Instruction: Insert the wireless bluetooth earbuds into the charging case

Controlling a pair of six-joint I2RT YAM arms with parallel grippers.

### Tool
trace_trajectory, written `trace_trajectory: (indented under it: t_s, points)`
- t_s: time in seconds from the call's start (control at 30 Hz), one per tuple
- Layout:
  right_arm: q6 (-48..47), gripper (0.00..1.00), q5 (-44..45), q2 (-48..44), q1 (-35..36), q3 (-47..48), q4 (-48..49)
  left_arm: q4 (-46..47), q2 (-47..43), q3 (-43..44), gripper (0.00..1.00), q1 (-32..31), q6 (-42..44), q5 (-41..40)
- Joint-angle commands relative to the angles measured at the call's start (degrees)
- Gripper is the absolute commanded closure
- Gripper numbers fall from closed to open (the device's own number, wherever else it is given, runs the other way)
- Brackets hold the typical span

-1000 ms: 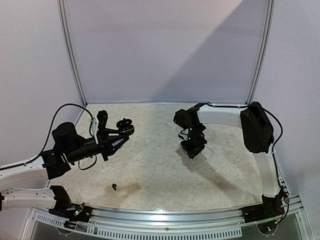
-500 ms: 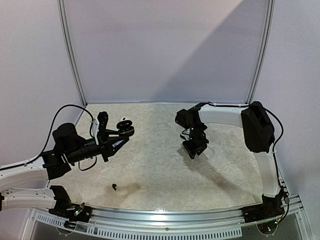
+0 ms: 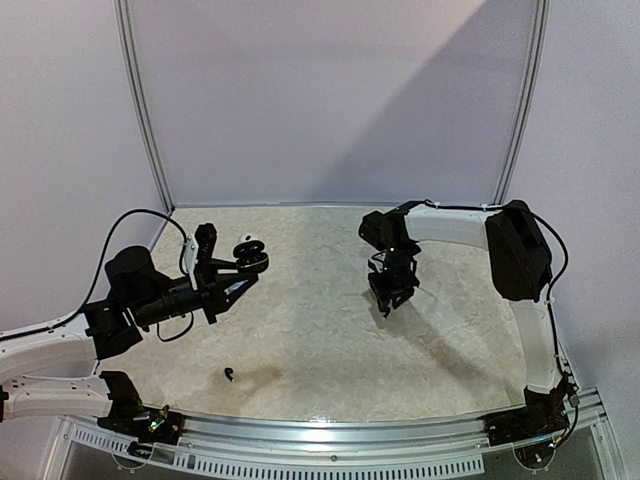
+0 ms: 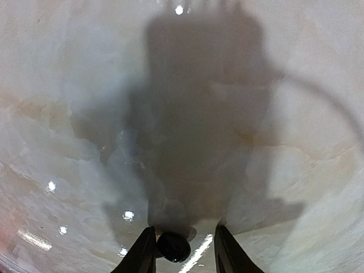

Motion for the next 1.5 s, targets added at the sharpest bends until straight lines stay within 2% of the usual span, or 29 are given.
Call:
trace_trajectory:
  t_s: [0.0, 0.13, 0.43, 0.77, 1.2, 1.47]
  points:
    - [4.0, 0.66, -1.4, 0.3, -0.4, 1.5, 1.0, 1.1, -0.2, -1.0, 1.00, 1.0, 0.5, 0.6]
    - [6.5, 0.69, -0.2, 1.1, -0.3, 2.2, -0.4, 1.0, -0.2, -1.0, 1.00, 1.1, 0.6, 0.7]
    - [11.7, 0.69, 2.8, 1.6, 0.3, 3.6, -4.7, 1.1, -0.3, -1.1, 1.00, 1.3, 0.7, 0.8]
    - [13.4, 0.65, 0.6, 3.3, 1.3, 4.0, -3.3, 1.1, -0.6, -1.2, 1.00, 1.3, 0.8, 1.1]
    - [13.6, 0.80, 0.7, 4.1, 2.2, 4.5, -4.6, 1.0, -0.8, -1.5, 1.00, 1.4, 1.0, 1.2]
    - [14.2, 0.76, 2.3, 4.2, 2.3, 5.0, -7.4, 1.2, -0.7, -1.6, 1.00, 1.3, 1.0, 1.3]
